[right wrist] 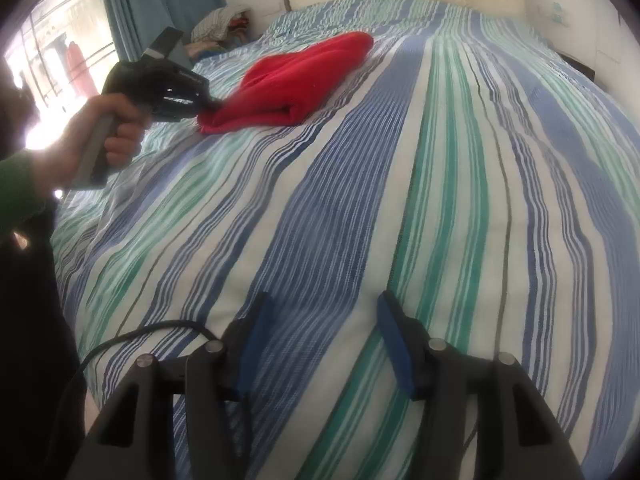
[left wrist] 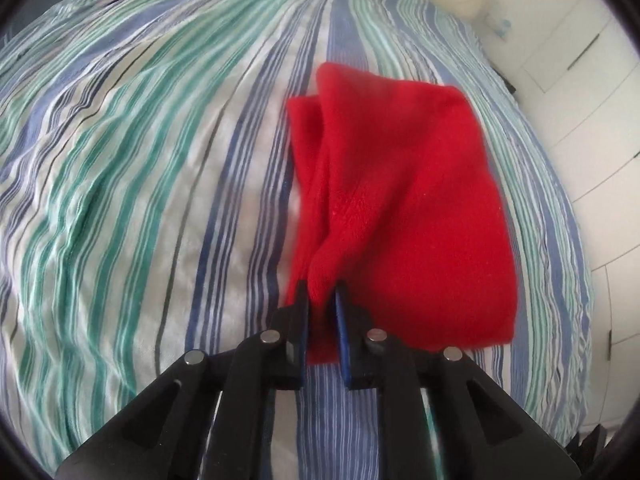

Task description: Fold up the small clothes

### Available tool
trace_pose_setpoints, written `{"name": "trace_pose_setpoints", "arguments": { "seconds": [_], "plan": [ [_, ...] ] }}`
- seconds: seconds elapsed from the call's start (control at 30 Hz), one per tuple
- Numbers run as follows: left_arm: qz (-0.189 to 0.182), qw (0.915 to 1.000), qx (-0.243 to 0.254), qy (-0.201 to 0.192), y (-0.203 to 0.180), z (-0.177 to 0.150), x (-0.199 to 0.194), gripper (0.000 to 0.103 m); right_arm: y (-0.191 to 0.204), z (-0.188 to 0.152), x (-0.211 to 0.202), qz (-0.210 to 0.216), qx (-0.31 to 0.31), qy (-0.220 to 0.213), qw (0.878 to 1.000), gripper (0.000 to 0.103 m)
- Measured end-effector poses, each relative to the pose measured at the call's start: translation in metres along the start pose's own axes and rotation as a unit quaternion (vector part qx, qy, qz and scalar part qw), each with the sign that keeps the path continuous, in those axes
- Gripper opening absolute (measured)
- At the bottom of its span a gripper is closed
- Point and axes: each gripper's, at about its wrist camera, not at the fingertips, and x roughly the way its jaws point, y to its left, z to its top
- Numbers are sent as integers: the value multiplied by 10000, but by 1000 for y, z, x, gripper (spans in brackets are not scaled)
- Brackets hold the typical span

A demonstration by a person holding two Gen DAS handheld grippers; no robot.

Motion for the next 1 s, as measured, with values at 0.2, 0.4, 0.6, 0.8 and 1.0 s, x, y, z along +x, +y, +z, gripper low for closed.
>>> {"name": "trace_pose_setpoints", "arguments": {
  "seconds": [0.2, 0.4, 0.6, 0.8, 1.0],
  "plan": [
    [217, 9993, 118, -279, -2, -8, -27, 51, 4, 36, -18, 179, 28, -43, 9998, 54],
    [678, 9971, 18, 359, 15, -15, 6, 41, 15, 106, -37, 300, -108, -578, 9978, 54],
    [37, 9991, -284, -308, 31, -9, -47, 75, 8, 112, -22, 537, 75, -243, 9982, 63],
    [-770, 9951, -523, -332, 32, 28, -24, 96, -40, 143, 9, 1002, 1031, -252, 9893, 70],
    [-493, 9971, -538, 215, 16, 41, 38, 96, -69, 214, 93, 1664, 1997, -53, 9656, 75]
  ]
}}
